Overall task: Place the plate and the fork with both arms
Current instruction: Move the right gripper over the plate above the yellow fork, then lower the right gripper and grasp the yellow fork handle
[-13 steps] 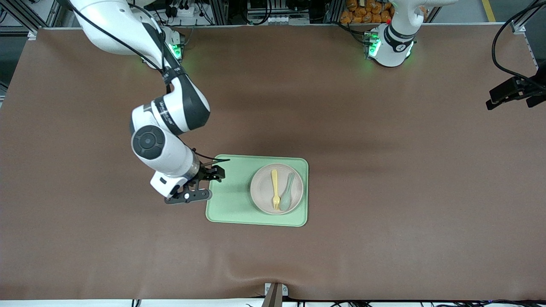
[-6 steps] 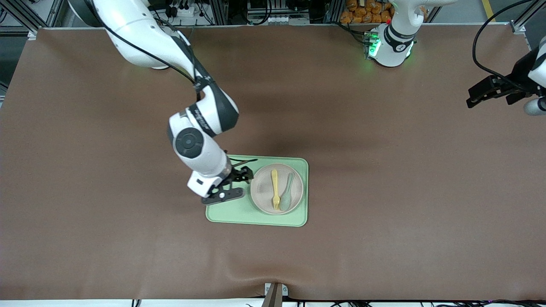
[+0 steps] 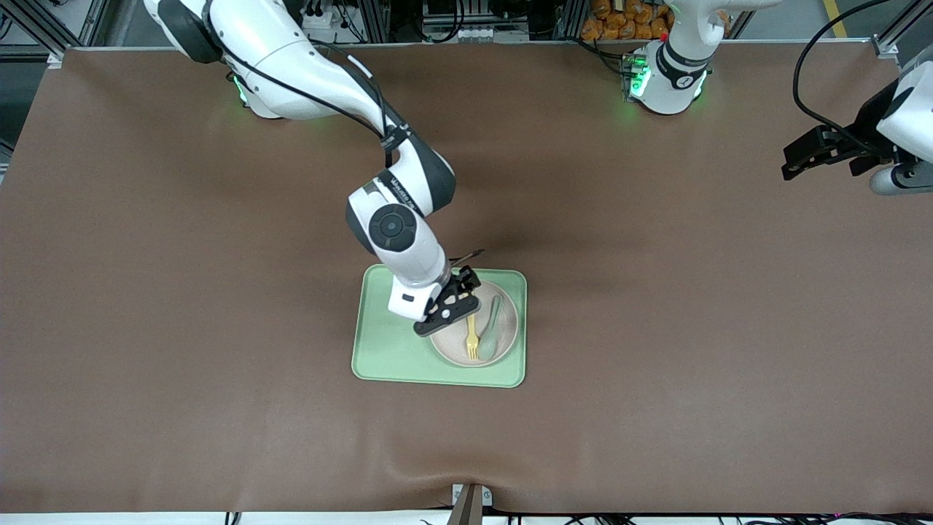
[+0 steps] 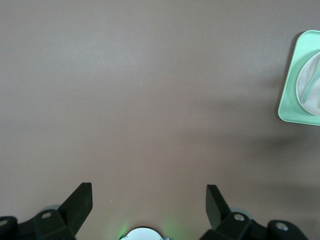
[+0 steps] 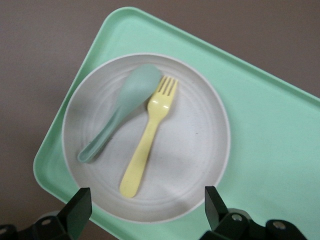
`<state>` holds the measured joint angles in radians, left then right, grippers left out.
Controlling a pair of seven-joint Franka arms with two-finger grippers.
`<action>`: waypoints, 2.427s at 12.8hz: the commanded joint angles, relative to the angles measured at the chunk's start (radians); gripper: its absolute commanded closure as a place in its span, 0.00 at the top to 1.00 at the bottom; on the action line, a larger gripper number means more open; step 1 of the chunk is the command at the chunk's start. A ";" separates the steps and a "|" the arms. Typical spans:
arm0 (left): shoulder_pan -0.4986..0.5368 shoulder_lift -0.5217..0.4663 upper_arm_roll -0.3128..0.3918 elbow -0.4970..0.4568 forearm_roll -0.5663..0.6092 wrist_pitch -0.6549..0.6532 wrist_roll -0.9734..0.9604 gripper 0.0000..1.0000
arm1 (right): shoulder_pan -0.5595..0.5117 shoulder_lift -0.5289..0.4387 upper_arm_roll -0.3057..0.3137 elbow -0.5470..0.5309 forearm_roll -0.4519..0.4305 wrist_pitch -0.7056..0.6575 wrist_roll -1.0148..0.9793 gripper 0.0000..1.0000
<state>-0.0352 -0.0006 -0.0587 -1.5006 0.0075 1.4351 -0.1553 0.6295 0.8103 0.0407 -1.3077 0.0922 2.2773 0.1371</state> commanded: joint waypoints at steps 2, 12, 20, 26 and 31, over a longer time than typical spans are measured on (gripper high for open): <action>0.009 -0.015 -0.004 -0.003 0.017 0.011 0.000 1.00 | 0.027 0.079 -0.007 0.059 -0.005 0.070 -0.016 1.00; 0.006 -0.007 -0.007 -0.003 0.019 0.010 0.005 1.00 | 0.027 0.093 -0.007 0.054 -0.006 0.056 0.081 1.00; 0.008 -0.007 -0.006 0.000 0.035 0.013 0.013 1.00 | 0.035 0.093 -0.012 0.050 -0.006 0.060 0.162 0.92; 0.005 -0.004 -0.009 0.025 0.038 0.013 0.013 1.00 | 0.024 0.148 -0.012 0.061 0.001 0.129 0.209 0.74; -0.005 0.019 -0.009 0.025 0.037 0.013 0.011 1.00 | 0.038 0.181 -0.010 0.091 0.001 0.137 0.248 0.63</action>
<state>-0.0391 0.0097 -0.0642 -1.4857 0.0230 1.4482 -0.1521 0.6639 0.9567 0.0278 -1.2692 0.0931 2.4163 0.3558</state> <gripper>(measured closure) 0.000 0.322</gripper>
